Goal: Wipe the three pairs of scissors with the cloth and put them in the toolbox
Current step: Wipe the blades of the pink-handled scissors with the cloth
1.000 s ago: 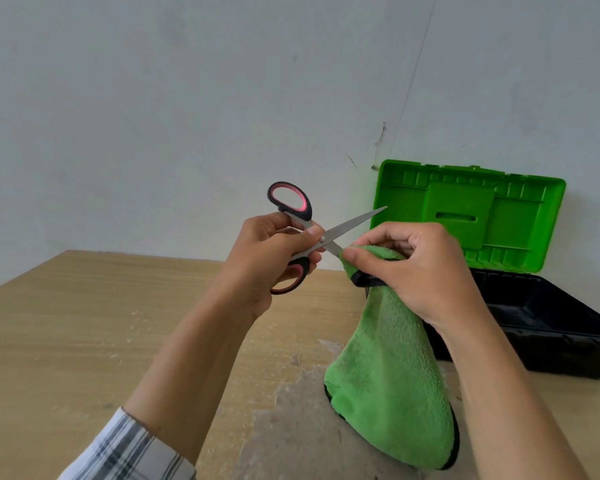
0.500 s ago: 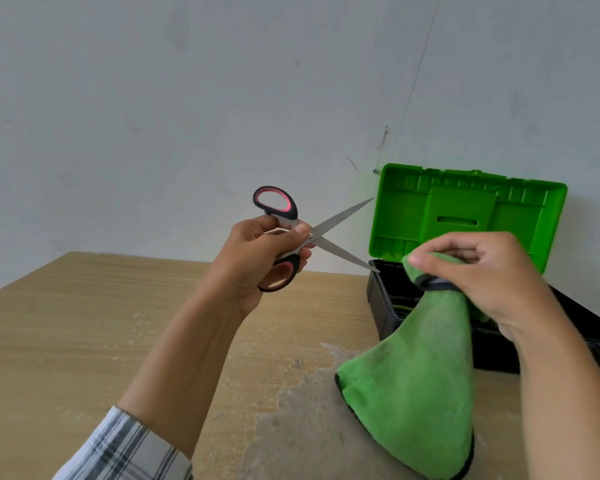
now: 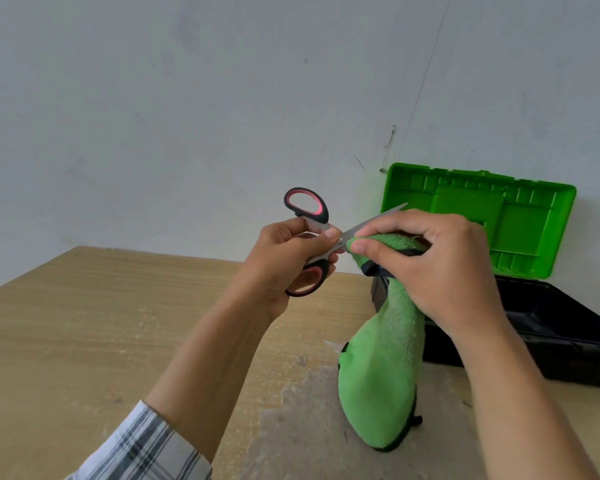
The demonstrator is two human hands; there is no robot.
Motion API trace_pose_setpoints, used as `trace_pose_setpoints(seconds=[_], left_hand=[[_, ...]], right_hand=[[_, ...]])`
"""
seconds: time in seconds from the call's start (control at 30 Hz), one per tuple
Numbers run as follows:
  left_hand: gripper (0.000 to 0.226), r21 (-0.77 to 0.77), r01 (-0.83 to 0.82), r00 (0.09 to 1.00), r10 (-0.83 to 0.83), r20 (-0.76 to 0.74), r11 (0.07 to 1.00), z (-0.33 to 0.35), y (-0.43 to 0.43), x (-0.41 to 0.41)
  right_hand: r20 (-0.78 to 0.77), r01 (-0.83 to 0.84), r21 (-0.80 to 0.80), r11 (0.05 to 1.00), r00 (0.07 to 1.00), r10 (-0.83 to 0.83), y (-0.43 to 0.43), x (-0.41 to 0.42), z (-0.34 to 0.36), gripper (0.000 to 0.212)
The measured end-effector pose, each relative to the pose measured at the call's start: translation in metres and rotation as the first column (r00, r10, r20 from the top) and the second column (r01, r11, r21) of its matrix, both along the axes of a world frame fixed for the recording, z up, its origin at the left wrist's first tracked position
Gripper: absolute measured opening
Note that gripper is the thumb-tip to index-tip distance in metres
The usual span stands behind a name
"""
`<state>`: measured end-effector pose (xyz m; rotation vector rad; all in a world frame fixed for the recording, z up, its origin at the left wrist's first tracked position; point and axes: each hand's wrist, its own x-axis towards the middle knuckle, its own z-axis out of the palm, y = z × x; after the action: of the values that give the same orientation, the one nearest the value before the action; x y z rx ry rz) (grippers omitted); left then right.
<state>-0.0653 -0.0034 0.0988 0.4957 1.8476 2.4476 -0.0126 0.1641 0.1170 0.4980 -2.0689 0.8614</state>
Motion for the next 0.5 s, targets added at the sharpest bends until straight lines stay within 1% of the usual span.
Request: trace_pose_setpoints(seconds=[0.17, 0.27, 0.33, 0.5], left_hand=[[0.009, 0.039, -0.001, 1.000, 0.000, 0.012, 0.999, 0.003, 0.004, 0.004], [0.008, 0.004, -0.025, 1.000, 0.025, 0.003, 1.000, 0.001, 0.003, 0.004], [0.009, -0.024, -0.037, 0.999, 0.036, -0.013, 0.999, 0.000, 0.003, 0.004], [0.008, -0.036, -0.050, 0.998, 0.049, -0.040, 0.998, 0.002, 0.003, 0.006]], right_hand=[[-0.101, 0.060, 0.070, 0.996, 0.993, -0.053, -0.004, -0.008, -0.007, 0.010], [-0.146, 0.112, 0.102, 0.988, 0.985, -0.096, -0.008, -0.012, -0.013, 0.010], [-0.141, 0.119, 0.087, 0.989, 0.984, -0.106, -0.009, -0.013, -0.016, 0.010], [-0.105, 0.109, -0.032, 0.994, 0.988, -0.112, -0.010, -0.012, -0.016, 0.005]])
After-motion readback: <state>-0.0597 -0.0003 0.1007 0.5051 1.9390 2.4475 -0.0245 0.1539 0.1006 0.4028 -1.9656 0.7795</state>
